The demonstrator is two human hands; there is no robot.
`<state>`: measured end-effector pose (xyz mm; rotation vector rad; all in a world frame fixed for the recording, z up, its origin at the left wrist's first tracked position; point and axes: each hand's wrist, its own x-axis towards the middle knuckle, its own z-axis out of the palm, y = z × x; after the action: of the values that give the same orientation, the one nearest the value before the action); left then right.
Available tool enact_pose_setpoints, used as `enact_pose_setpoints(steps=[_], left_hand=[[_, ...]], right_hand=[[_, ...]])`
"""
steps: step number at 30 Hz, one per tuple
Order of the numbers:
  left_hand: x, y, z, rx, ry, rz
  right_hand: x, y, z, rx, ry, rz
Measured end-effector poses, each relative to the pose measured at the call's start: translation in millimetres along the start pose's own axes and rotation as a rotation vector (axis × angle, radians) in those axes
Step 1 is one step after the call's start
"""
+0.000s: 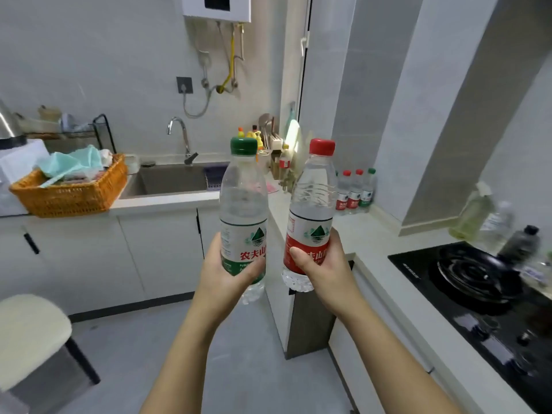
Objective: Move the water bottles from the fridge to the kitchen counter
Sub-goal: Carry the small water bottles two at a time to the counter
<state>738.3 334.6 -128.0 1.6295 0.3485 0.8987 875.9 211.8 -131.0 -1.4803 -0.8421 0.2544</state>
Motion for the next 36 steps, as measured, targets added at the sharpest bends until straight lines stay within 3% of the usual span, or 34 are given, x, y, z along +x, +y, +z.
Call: enact_pose_setpoints(steps=[9, 23, 36], left_hand=[[63.9, -46.9, 71.0, 0.008, -0.052, -0.038], [173.7, -103.0, 226.9, -0.045, 0.045, -0.127], [271.7, -204.6, 283.9, 0.026, -0.022, -0.284]], right_hand=[[51.9, 55.8, -65.4, -0.027, 0.104, 0.086], [190.8, 133.8, -207.1, -0.048, 0.04, 0.124], [278.9, 239.7, -254.7, -0.119, 0.108, 0.316]])
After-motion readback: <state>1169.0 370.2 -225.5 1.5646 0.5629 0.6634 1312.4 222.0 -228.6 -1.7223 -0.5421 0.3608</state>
